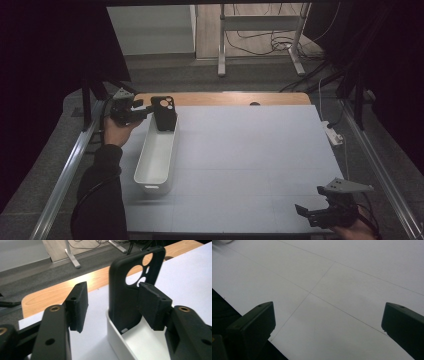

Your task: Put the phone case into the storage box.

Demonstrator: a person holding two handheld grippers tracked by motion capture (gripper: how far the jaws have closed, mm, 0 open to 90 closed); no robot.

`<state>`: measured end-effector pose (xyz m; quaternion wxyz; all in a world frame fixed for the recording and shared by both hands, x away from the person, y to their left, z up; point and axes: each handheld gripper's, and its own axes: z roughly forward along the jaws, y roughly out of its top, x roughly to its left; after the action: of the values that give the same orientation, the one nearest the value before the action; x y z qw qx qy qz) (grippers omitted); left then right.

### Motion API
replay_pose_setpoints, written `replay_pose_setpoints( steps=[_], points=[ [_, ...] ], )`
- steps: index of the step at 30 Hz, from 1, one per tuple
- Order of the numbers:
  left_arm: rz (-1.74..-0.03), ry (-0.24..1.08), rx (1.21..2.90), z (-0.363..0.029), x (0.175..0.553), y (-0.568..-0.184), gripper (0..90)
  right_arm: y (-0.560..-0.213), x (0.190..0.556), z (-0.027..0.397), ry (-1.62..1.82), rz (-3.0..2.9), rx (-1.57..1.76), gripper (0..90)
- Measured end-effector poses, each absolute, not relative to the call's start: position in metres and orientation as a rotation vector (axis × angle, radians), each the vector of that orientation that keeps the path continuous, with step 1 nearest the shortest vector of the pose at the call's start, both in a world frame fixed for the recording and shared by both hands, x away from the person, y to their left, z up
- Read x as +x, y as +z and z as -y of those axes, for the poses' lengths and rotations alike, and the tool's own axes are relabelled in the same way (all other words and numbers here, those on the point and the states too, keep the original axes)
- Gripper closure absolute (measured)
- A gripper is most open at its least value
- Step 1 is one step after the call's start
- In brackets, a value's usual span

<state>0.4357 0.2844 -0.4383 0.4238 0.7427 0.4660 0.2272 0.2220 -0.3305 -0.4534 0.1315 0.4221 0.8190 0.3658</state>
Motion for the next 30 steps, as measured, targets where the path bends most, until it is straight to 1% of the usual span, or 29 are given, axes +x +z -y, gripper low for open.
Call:
replay_pose_setpoints(
  steps=[6, 8, 13, 19, 22, 26, 30],
  points=[
    [-1.194, 0.525, 1.858, -0.283, 0.432, -0.44, 31.5, -0.453, 0.222, 0.331, 1.066, -2.381, 1.228, 0.0],
    [-1.207, 0.519, 1.859, -0.282, 0.43, -0.44, 26.2, -0.453, 0.222, 0.331, 1.063, -2.38, 1.232, 0.0],
    [-1.21, 0.488, 1.861, -0.282, 0.427, -0.438, 17.8, -0.453, 0.222, 0.331, 1.062, -2.378, 1.231, 0.0],
    [-1.207, 0.46, 1.85, -0.281, 0.419, -0.436, 11.4, -0.453, 0.222, 0.331, 1.061, -2.378, 1.228, 0.0],
    [-1.21, 0.448, 1.844, -0.281, 0.415, -0.436, 10.6, -0.453, 0.222, 0.331, 1.061, -2.378, 1.225, 0.0],
    [-1.206, 0.417, 1.84, -0.279, 0.407, -0.434, 6.2, -0.453, 0.222, 0.33, 1.059, -2.377, 1.225, 0.0],
    [-1.196, 0.411, 1.853, -0.275, 0.399, -0.433, 3.9, -0.453, 0.221, 0.33, 1.057, -2.377, 1.219, 0.0]
  ],
)
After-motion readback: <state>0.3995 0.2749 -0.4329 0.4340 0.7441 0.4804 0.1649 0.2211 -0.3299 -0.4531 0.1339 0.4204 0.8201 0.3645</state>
